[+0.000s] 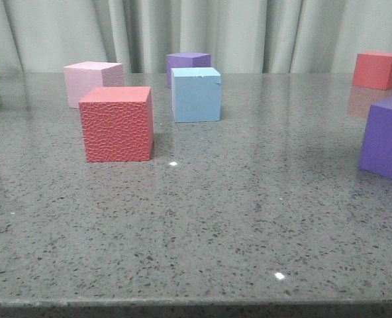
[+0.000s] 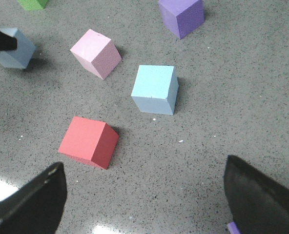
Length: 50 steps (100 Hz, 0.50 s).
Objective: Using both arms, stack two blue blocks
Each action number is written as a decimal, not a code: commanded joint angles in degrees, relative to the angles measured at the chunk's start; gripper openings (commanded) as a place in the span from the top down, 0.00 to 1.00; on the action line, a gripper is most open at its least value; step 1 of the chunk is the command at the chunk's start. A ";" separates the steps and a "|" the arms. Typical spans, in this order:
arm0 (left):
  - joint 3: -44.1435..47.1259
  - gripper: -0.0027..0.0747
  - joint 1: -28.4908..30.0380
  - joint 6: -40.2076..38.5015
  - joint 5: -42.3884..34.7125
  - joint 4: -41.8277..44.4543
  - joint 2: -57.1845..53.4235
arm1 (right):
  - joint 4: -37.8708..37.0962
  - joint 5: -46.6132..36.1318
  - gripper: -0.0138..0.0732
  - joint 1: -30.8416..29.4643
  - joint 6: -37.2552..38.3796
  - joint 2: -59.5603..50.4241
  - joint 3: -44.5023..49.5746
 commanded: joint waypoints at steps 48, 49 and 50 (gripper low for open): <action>-19.01 0.58 -10.81 -6.70 11.40 -4.83 -3.00 | -2.86 -3.27 0.10 0.14 -0.72 -2.06 -0.72; -19.16 0.58 -11.03 -6.91 11.40 -4.83 -3.00 | -2.98 -3.35 0.10 0.14 -0.72 -2.26 -0.63; -19.17 0.58 -11.25 -7.48 11.40 -4.83 -3.00 | -3.12 -3.47 0.10 0.14 -0.72 -2.38 -0.53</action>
